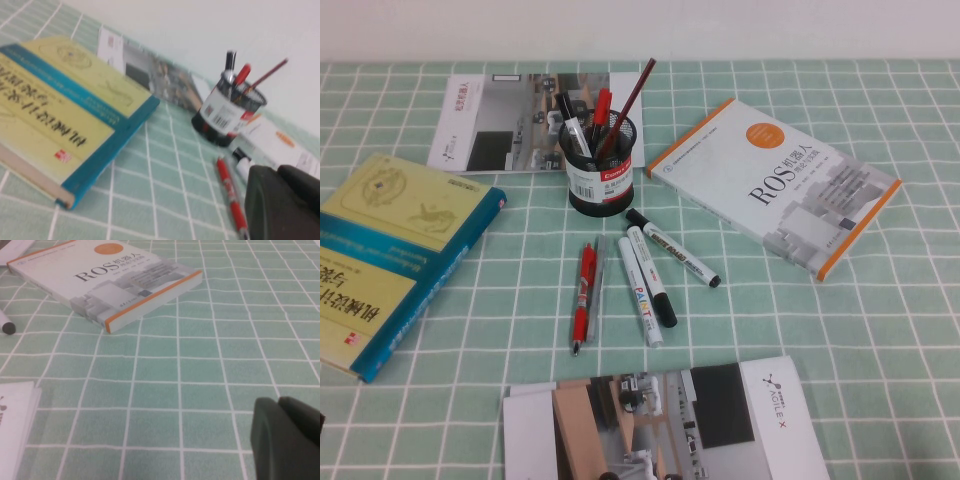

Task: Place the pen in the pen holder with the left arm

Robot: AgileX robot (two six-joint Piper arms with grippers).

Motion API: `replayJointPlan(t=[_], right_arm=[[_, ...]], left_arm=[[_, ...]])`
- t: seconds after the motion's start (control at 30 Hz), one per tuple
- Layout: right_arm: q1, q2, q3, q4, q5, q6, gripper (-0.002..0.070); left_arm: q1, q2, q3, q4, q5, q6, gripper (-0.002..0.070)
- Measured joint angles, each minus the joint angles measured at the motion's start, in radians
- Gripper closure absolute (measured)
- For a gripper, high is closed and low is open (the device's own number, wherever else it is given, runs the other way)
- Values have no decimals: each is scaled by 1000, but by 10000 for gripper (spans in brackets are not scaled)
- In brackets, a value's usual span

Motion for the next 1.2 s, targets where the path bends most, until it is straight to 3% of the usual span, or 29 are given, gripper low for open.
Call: replayJointPlan(t=[0.13,0.3,0.43,0.63,0.83,1.2], right_arm=[[0,0,0,0,0,0,696],[0,0,0,0,0,0,696],[0,0,0,0,0,0,696],[0,0,0,0,0,0,696],[0,0,0,0,0,0,696],[0,0,0,0,0,0,696]], left_arm=[[0,0,-2,-4,-9,-30,676],[0,94,-146,-4,147,-39,676],[0,280,-357,-4,314,-33,676],[0,604,-595,-4,565,97,676],[-9,911,-729,-4,589,184,676],[-222,1467,-1036,60,568,193,676]])
